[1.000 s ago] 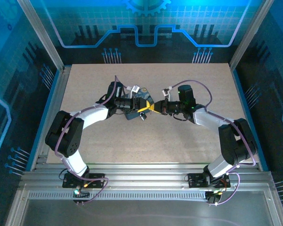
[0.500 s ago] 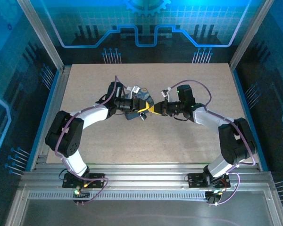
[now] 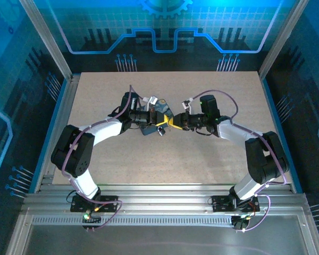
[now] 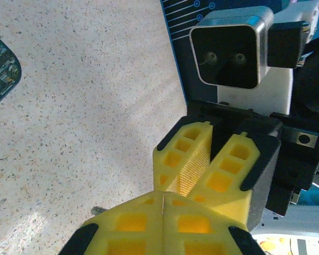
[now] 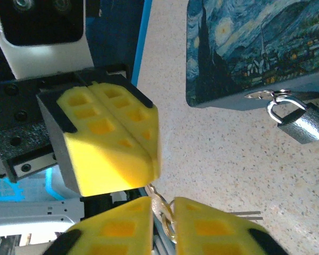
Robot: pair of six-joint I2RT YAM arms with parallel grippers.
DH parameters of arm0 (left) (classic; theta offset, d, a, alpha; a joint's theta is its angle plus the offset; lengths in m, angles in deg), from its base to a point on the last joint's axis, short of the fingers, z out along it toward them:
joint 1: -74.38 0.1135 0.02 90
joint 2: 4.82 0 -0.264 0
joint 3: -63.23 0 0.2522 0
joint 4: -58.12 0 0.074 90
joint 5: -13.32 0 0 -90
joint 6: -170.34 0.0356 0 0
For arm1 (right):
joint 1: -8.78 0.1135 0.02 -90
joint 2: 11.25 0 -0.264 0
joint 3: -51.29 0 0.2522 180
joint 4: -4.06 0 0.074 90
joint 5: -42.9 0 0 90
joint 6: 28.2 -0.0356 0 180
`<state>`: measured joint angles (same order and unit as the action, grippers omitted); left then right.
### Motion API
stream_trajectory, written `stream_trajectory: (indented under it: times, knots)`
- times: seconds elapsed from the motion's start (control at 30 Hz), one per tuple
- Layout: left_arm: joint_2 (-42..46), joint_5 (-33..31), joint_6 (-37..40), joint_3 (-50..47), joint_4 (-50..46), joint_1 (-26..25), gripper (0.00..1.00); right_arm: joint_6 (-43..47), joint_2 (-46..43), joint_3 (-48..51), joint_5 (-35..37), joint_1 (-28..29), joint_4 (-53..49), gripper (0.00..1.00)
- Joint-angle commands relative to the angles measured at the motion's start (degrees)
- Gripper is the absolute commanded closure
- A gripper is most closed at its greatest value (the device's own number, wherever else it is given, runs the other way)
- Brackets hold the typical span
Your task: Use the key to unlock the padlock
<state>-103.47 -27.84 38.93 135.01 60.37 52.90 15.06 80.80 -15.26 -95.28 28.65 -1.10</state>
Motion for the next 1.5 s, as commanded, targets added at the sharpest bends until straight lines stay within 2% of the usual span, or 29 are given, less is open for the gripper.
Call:
stream_trajectory:
  times: [0.0, 0.67, 0.8, 1.03, 1.27, 1.37, 1.47]
  knots:
    - [-0.1, -0.7, -2.7, -0.9, 4.7, 0.1, 1.00, -4.3, -1.3, 2.1, -1.3, -0.7, 6.2, 0.78]
    - [-0.9, -1.1, -7.0, -2.5, 10.4, 0.2, 1.00, -8.7, -0.4, 3.7, -1.5, 0.5, 13.5, 0.80]
    - [-0.9, -1.3, -7.1, -2.6, 10.4, 0.2, 1.00, -8.7, -0.2, 3.5, -1.6, 0.8, 13.5, 0.82]
    - [-1.3, -1.4, -8.5, -2.9, 12.4, 0.2, 1.00, -9.2, 0.1, 3.9, -1.5, 1.0, 14.1, 0.81]
    - [-1.1, -1.5, -8.7, -3.5, 12.7, 0.2, 1.00, -10.1, 0.1, 4.3, -1.2, 1.1, 16.1, 0.90]
    - [-1.0, -1.9, -8.8, -3.9, 12.9, 0.2, 1.00, -11.8, 0.5, 4.8, -1.4, 1.2, 18.9, 0.99]
    - [-1.0, -2.1, -9.0, -4.1, 13.4, 0.3, 1.00, -13.0, 0.5, 5.7, -1.2, 1.2, 21.4, 1.00]
